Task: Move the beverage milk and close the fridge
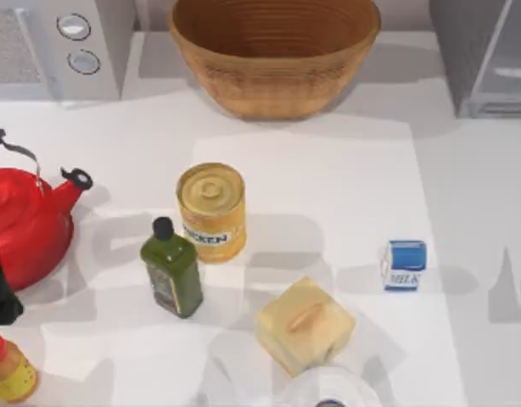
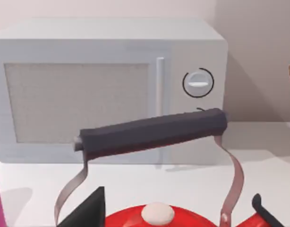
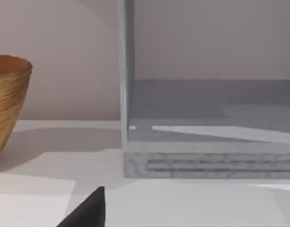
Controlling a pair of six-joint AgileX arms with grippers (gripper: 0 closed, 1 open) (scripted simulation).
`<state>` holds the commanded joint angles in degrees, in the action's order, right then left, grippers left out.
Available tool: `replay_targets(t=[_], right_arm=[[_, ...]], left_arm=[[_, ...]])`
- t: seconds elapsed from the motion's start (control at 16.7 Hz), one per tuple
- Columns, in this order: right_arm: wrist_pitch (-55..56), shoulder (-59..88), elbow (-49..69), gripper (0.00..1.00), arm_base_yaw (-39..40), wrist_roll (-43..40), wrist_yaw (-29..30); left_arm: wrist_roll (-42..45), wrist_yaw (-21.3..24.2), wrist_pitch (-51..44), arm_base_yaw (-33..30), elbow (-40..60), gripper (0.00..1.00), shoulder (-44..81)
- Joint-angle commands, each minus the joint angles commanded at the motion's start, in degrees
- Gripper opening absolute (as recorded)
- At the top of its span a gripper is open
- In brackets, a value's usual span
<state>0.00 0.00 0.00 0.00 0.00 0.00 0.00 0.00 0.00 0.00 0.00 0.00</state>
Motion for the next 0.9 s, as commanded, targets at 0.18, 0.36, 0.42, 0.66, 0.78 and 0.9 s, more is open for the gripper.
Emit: replay_targets(t=[0.18,0.36,0.42,0.66,0.78,0.9], right_arm=[[0.74,0.76,-0.01,1.00,0.74,0.03,0.71],[5.74,6.17,0.00,1.00,6.23,0.08,6.05],[8.10,8.75,0.05,1.00,9.10,0.14,8.87],[18.86,20.26,0.37,1.00,23.44,0.43,23.17],[24.25,25.96,0.58,1.00,31.27,0.56,31.10],[29.38,31.32,0.79,1.00,38.61,0.69,38.55]], left_arm=[[0.00,0.00,0.00,0.00,0.00,1.00,0.00],[0.00,0.00,0.00,0.00,0.00,1.00,0.00],[0.00,0.00,0.00,0.00,0.00,1.00,0.00],[0.00,0.00,0.00,0.00,0.00,1.00,0.00],[0.00,0.00,0.00,0.00,0.00,1.00,0.00],[0.00,0.00,0.00,0.00,0.00,1.00,0.00]])
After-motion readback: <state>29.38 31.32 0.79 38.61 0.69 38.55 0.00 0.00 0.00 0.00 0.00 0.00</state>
